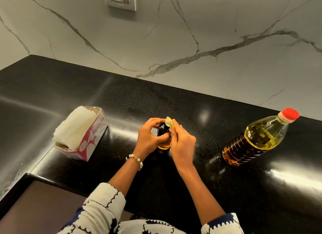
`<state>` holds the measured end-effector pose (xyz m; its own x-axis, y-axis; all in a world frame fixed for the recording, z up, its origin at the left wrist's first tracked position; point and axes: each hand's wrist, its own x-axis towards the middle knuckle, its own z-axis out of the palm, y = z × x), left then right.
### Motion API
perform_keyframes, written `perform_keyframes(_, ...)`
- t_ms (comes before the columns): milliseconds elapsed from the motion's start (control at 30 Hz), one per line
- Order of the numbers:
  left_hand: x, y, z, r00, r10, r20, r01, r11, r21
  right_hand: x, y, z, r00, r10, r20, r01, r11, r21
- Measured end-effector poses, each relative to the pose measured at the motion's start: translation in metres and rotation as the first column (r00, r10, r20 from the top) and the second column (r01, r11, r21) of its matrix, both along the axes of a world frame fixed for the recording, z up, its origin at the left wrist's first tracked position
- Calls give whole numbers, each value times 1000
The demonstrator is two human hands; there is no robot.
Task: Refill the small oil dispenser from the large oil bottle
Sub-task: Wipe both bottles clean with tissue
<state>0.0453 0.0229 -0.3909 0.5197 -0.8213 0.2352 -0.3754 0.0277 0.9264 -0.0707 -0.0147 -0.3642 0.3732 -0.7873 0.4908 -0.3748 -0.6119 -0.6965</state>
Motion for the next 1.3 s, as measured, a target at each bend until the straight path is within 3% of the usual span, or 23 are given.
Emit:
perform_keyframes(100,0,0,0,1000,-7,-15,7,1000,5,-12,-5,7,998,-3,-57,2,1000,-29)
perform_keyframes(200,1,0,-2,999,0,-38,1,1000,23,-21,-20,24,999,-47,6,45,989,143)
perform_keyframes(300,0,0,-4,998,7,-55,-5,999,40,-15,-41,24,990,-140,-28,143,980,141)
perform_keyframes(467,0,0,-4,999,10,-36,-9,999,38,3,-45,6,957,77,-281,-75,997,17)
perform_keyframes(700,-3,2,-1,999,9,-30,-8,1000,22,-8,-40,-7,962,90,-258,-101,994,-31)
perform_keyframes(900,-3,1,-3,998,14,-54,-13,1000,19,-16,-10,-20,981,-27,-192,1,991,-136)
perform_keyframes(1000,0,1,-6,998,2,-67,-1,1000,24,-18,-4,-24,980,21,-198,-49,989,-138)
perform_keyframes(1067,2,1,-6,997,-18,-79,21,999,34,-22,-12,-21,986,98,-137,-99,995,0)
perform_keyframes(1100,3,2,-5,995,-38,-87,41,998,39,-25,-17,-16,988,141,-64,-131,981,143)
perform_keyframes(1167,9,2,-3,987,-92,-129,101,993,68,-32,-28,-4,973,205,111,-233,848,476)
perform_keyframes(1233,18,0,2,971,-163,-176,187,974,128,-38,-39,5,952,149,268,-290,720,630)
perform_keyframes(1300,31,-3,11,930,-278,-241,330,920,212,-41,-52,12,928,14,373,-286,668,686)
